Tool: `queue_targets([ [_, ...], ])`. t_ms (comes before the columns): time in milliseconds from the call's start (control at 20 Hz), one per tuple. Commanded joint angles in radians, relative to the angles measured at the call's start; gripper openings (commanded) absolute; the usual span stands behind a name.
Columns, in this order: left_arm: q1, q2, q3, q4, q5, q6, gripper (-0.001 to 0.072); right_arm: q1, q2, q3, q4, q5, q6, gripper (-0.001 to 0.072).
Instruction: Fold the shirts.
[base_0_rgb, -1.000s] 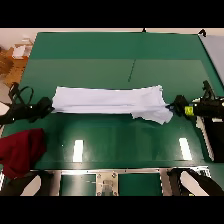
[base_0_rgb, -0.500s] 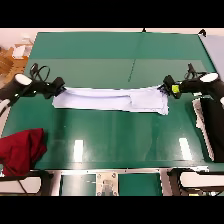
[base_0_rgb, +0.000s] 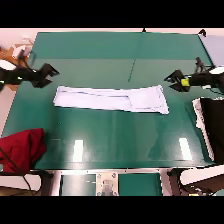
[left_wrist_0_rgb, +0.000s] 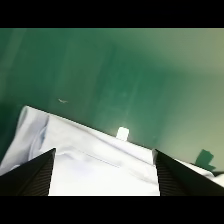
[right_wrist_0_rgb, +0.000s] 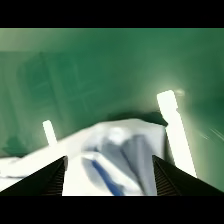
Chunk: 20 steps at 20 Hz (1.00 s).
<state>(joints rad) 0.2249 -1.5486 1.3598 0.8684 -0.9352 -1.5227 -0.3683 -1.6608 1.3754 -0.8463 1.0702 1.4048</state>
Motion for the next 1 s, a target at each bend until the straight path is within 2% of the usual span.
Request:
queue_targets([
  [0,0.073,0.029,0.074,-0.001,-0.143,0.006,0.0718,-0.1,-0.033,0.031,-0.011,0.171,-0.14,0.0608],
  [50,0.073,0.037,0.075,-0.001,-0.156,0.006,0.0711,-0.117,-0.052,0.031,-0.01,0.199,-0.171,0.0608],
  [100,0.073,0.037,0.075,-0.006,-0.172,0.006,0.0601,-0.126,-0.076,0.032,-0.01,0.225,-0.201,0.0608],
  [200,0.073,0.037,0.075,-0.012,-0.209,0.027,0.0153,-0.124,-0.127,0.032,-0.002,0.282,-0.251,0.0608],
  [250,0.073,0.037,0.075,-0.016,-0.222,0.044,0.0028,-0.118,-0.152,0.032,0.019,0.304,-0.279,0.0609],
  [350,0.069,0.037,0.075,-0.016,-0.254,0.065,0.0024,-0.1,-0.208,0.032,0.092,0.319,-0.336,0.0652],
  [500,0.037,0.037,0.075,-0.016,-0.286,0.085,0.0024,-0.074,-0.272,0.032,0.21,0.327,-0.387,0.0652],
  [650,-0.028,0.037,0.075,-0.015,-0.271,0.119,0.0024,-0.034,-0.301,0.033,0.233,0.326,-0.393,0.0646],
  [700,-0.056,0.037,0.075,-0.015,-0.258,0.119,0.0024,-0.02,-0.305,0.036,0.232,0.325,-0.393,0.0543],
  [750,-0.091,0.037,0.075,-0.015,-0.24,0.119,0.0024,-0.011,-0.306,0.041,0.232,0.325,-0.393,0.0315],
  [800,-0.128,0.036,0.075,-0.015,-0.222,0.119,0.0024,-0.006,-0.306,0.052,0.233,0.327,-0.392,0.0149],
  [850,-0.171,0.033,0.074,-0.015,-0.2,0.121,0.0024,-0.003,-0.306,0.069,0.232,0.335,-0.386,0.0024],
  [950,-0.261,0.021,0.074,-0.014,-0.149,0.146,0.0025,-0.003,-0.3,0.121,0.228,0.366,-0.359,0.002],
])
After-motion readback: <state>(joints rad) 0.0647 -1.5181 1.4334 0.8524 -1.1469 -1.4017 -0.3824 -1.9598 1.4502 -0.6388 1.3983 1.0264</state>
